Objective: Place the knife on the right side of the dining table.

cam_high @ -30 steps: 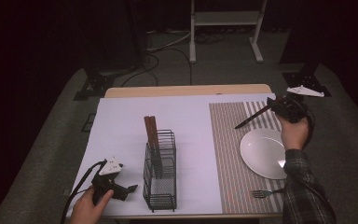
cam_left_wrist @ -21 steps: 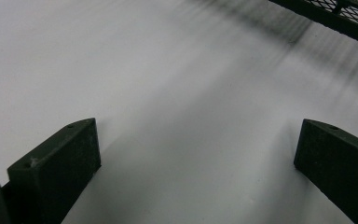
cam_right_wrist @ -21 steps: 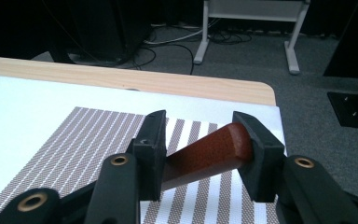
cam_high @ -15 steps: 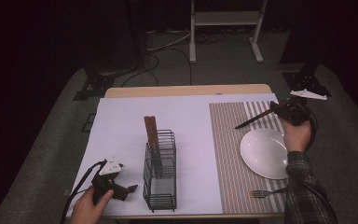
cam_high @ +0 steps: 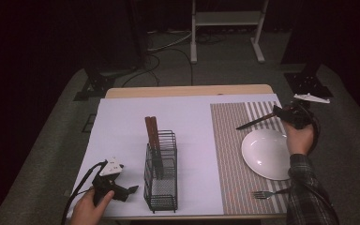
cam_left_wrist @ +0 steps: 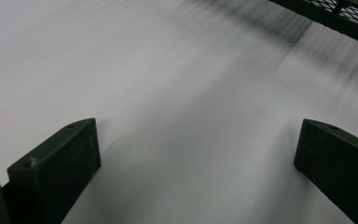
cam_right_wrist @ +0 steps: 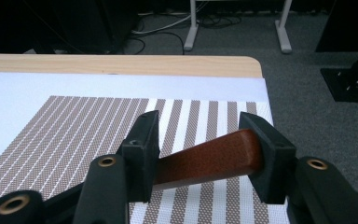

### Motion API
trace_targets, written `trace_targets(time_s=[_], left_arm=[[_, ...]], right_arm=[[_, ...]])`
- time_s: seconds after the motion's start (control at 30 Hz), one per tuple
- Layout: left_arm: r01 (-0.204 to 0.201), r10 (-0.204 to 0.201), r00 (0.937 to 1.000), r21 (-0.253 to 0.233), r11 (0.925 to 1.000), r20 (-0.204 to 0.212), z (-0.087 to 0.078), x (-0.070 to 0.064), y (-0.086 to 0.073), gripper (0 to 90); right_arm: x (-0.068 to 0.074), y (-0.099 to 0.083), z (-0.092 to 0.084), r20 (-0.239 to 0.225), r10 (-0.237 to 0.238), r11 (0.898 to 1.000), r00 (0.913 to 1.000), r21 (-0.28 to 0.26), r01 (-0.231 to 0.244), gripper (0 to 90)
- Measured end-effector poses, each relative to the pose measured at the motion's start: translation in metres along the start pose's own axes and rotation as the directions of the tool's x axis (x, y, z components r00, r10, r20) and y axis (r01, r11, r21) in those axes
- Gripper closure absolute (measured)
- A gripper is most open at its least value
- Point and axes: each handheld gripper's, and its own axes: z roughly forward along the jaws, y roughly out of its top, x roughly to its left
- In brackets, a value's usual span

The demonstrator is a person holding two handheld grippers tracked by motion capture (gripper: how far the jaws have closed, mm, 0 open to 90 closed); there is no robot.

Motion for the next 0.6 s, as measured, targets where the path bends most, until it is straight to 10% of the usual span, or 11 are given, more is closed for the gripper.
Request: trace_targets(time_s=[0.6], left_arm=[[0.000,0.000,1.0000,0.000,1.0000,0.000,0.000,0.000,0.000,0.0]], right_arm=[[-0.013,-0.016,0.011,0.020,0.057,0.997,0.9982,0.045,-0.058,41.9]])
